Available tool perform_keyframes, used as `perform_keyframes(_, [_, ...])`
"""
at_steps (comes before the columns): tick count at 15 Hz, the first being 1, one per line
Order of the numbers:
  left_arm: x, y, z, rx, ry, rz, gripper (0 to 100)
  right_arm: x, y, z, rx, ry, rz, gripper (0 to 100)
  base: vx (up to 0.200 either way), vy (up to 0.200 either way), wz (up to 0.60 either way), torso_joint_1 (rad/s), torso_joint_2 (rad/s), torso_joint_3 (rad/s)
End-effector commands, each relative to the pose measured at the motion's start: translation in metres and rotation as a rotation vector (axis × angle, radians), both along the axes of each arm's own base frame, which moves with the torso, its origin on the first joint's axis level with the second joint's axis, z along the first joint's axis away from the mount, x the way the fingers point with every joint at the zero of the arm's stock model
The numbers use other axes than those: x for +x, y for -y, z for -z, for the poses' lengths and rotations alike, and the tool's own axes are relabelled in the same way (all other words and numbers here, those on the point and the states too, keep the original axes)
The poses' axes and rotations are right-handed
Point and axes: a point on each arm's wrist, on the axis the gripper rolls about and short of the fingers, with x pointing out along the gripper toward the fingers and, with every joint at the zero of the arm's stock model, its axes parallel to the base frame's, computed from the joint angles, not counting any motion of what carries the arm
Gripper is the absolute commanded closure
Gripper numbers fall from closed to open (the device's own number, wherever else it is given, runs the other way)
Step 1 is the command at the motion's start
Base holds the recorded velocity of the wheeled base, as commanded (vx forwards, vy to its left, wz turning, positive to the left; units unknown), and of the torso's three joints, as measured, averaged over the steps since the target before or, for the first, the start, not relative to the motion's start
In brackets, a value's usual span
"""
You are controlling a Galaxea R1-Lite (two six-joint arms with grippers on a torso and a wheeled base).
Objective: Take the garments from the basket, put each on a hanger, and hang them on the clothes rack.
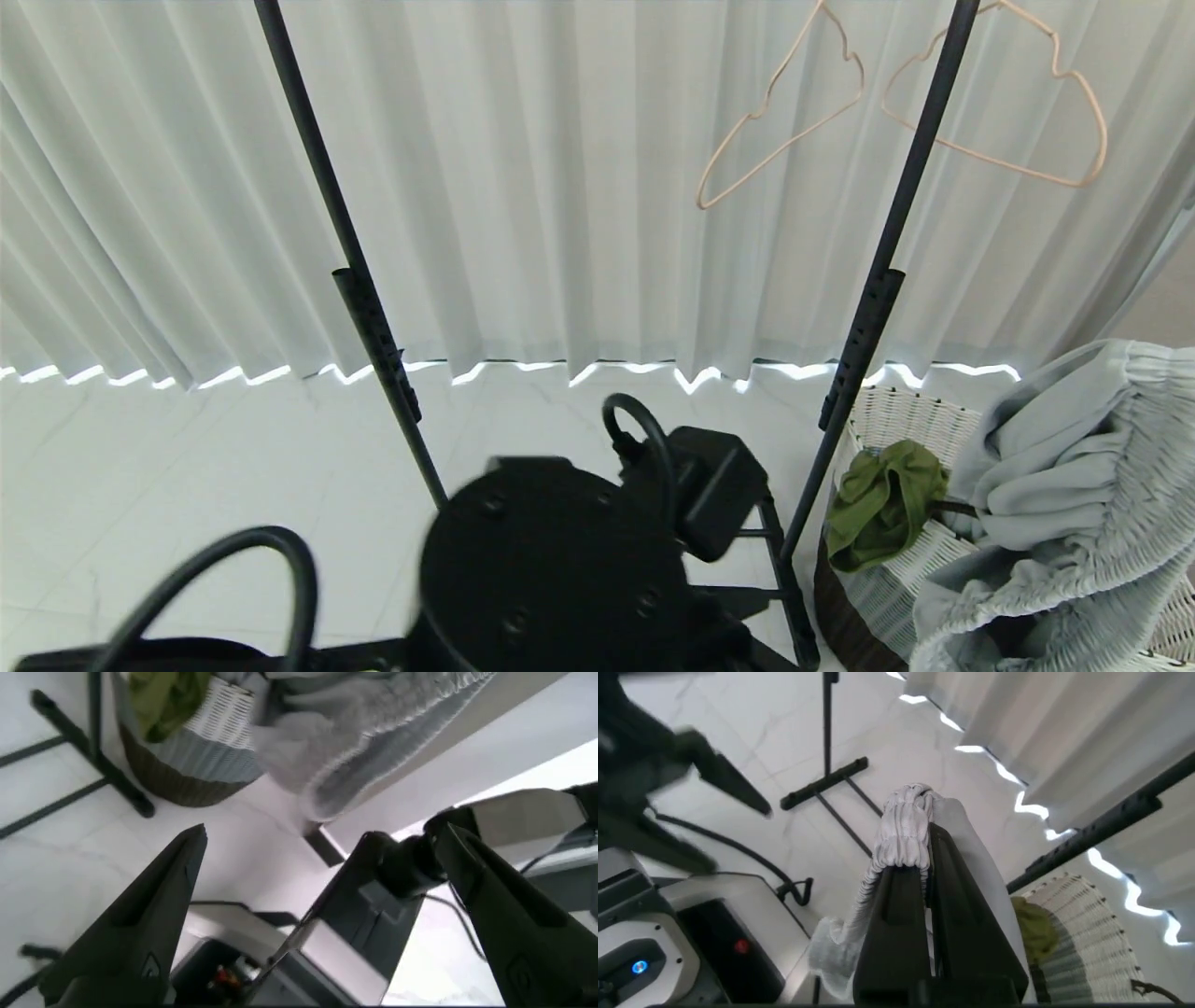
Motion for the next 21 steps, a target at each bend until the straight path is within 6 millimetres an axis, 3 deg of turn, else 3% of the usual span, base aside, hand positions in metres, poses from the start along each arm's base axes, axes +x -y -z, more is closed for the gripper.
perform_keyframes(1, [-0.004,0.037,0.044,0.079,-0.028,0.014,0,0.002,-0.004,0.002,-0.004,-0.019,-0.015,100,0.000,0.000,0.00,0.000,0.00,0.000])
perform_keyframes(7, [0.020,0.060,0.070,0.074,-0.062,-0.099,0,-0.002,-0.007,0.002,0.002,-0.027,-0.067,100,0.000,0.000,0.00,0.000,0.00,0.000])
perform_keyframes(17, [0.034,0.073,0.092,0.064,-0.053,-0.129,0,-0.007,-0.008,-0.001,0.018,-0.019,-0.111,100,0.000,0.000,0.00,0.000,0.00,0.000])
perform_keyframes(18, [0.034,0.072,0.093,0.067,-0.054,-0.131,100,-0.007,-0.008,-0.001,0.021,-0.022,-0.109,100,0.000,0.000,0.00,0.000,0.00,0.000])
perform_keyframes(21, [0.019,0.061,0.089,0.095,-0.025,-0.091,100,-0.009,-0.006,-0.001,0.035,-0.032,-0.101,100,0.000,0.000,0.00,0.000,0.00,0.000])
